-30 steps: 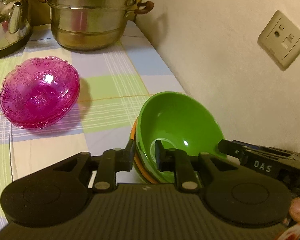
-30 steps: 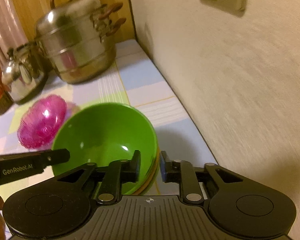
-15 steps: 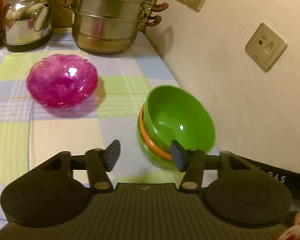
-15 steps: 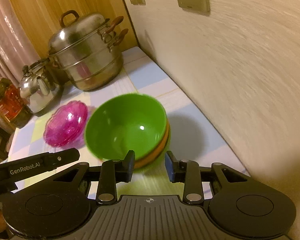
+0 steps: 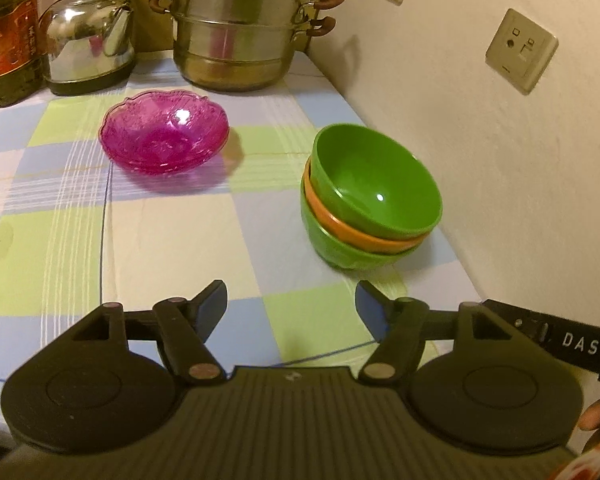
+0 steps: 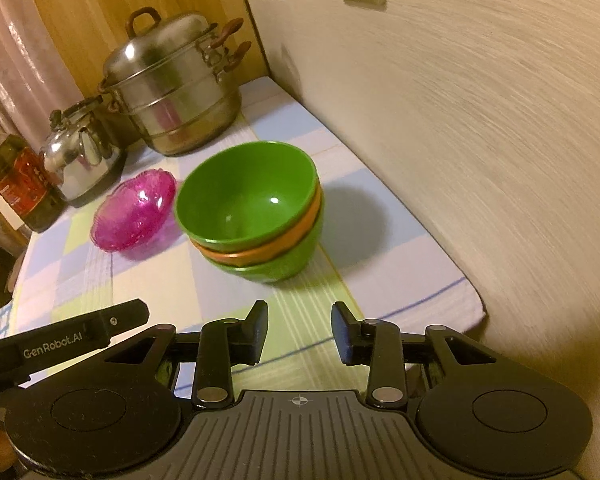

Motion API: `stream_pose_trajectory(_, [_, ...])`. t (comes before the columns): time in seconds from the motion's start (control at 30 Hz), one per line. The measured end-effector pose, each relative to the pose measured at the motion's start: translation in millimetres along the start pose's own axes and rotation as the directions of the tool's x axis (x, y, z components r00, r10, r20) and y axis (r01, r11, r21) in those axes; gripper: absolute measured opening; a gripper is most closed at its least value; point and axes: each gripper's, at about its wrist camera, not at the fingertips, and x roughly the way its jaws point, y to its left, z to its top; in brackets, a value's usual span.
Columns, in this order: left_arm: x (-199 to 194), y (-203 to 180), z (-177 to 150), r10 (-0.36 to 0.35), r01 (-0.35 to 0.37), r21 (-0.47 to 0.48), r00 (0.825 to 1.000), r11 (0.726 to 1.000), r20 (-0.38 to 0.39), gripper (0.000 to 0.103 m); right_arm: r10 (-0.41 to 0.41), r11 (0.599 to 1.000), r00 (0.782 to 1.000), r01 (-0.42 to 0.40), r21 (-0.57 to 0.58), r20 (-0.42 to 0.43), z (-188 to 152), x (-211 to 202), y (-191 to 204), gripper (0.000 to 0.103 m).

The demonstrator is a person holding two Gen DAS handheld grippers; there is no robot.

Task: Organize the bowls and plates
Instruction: 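Move both open grippers toward the rim of the bowl stack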

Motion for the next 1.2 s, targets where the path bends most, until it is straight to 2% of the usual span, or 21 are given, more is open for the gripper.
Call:
stream_pose_trajectory(0.63, [-9.7, 4.4, -6.0, -0.010, 0.009, -0.026, 1.000, 1.000, -0.010, 0.068, 0.002, 1.000, 1.000, -0.002, 0.002, -0.003, -6.6, -5.8, 2.3, 0.042])
stream_pose_trajectory(0.77, [-7.7, 5.8, -3.9, -0.034, 0.034, -0.049, 0.999, 0.998, -0.014, 0.068, 0.010, 1.000, 1.000, -0.009, 0.014, -0.008, -5.6, -4.5, 0.8, 0.042])
stream_pose_trajectory(1.2, [9.8, 11.9, 22.6, -0.061, 0.066, -0.145, 0.998, 0.987, 0.035, 0.067, 0.015, 0.997, 1.000, -0.014, 0.070, -0.003, 8.2, 1.6, -10.8, 0.042])
